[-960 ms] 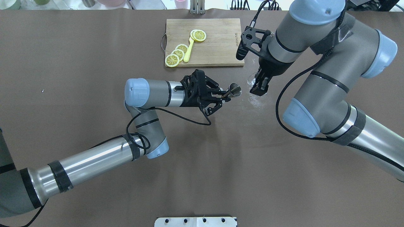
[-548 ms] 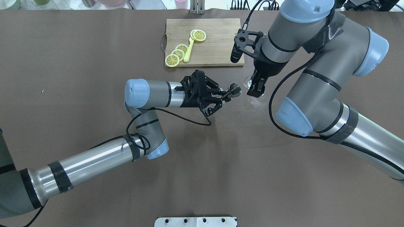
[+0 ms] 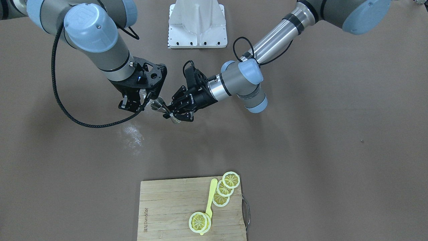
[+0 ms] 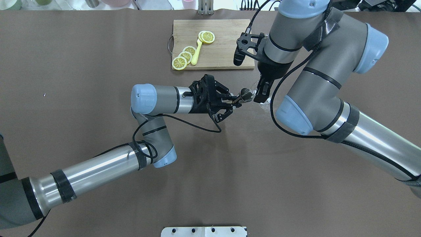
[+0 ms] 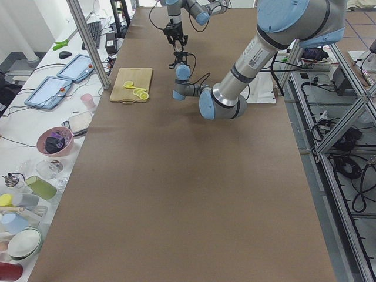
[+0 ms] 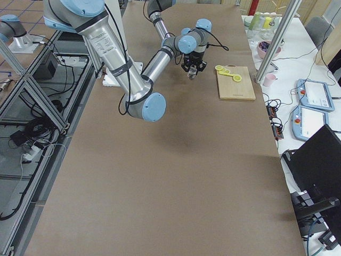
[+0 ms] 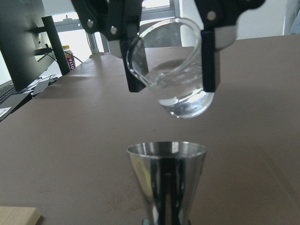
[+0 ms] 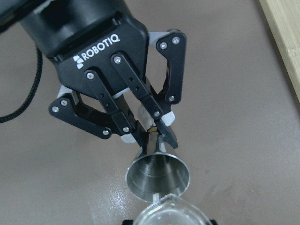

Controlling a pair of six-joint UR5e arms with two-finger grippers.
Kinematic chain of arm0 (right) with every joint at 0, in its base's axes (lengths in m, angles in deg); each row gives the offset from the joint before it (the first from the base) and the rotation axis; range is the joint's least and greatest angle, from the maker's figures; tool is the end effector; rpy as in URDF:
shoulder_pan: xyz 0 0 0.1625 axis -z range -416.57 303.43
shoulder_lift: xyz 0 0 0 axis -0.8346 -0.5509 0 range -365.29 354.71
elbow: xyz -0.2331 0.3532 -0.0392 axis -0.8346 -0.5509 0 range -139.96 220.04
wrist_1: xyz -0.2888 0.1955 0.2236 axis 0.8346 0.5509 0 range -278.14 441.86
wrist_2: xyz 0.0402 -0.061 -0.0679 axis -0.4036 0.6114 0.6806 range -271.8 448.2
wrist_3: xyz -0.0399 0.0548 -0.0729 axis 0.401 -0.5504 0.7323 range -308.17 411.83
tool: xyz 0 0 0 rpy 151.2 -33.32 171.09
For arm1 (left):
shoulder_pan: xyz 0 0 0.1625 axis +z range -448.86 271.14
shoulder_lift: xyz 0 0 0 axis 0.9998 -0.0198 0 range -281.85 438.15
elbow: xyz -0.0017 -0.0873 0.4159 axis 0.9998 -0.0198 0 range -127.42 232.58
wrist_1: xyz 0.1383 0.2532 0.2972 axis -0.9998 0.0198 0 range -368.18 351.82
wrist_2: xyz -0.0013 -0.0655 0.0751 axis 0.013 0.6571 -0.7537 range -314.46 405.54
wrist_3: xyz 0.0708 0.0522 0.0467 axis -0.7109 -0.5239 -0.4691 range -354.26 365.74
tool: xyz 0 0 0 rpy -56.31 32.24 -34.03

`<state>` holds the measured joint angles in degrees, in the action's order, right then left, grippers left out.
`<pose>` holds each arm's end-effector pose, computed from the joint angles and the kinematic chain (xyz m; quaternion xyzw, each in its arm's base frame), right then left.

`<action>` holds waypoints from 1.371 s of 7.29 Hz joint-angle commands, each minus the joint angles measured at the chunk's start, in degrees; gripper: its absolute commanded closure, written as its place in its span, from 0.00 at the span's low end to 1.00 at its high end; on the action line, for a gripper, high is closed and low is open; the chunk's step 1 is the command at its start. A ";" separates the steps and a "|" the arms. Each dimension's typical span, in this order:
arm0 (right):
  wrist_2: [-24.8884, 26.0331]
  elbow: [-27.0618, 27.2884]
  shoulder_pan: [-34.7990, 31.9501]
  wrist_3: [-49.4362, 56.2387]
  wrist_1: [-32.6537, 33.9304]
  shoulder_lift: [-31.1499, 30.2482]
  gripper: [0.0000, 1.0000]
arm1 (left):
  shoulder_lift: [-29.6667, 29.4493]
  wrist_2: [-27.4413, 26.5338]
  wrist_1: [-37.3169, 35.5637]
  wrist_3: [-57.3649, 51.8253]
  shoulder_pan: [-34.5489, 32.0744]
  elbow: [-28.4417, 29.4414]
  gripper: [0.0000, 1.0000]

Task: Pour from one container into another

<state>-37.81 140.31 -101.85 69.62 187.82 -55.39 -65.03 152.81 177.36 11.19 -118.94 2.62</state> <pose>-0.4054 -0.5157 0.1979 0.2032 -0.3524 -0.5493 0.7299 0.6233 -0.4808 0.2032 0.6289 0.5074 0.3722 0.4566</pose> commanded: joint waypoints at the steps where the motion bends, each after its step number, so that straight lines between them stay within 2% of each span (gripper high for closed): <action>1: -0.64 -1.40 0.01 1.10 2.67 1.58 1.00 | 0.00 -0.48 0.00 0.00 0.19 -0.14 1.00; 10: -1.35 -4.20 0.01 4.79 11.10 5.18 1.00 | 0.27 -0.48 0.35 -0.09 0.45 -0.40 1.00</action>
<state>-39.09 137.09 -101.84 73.71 197.83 -51.06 -64.83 152.37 177.57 11.14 -118.44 2.22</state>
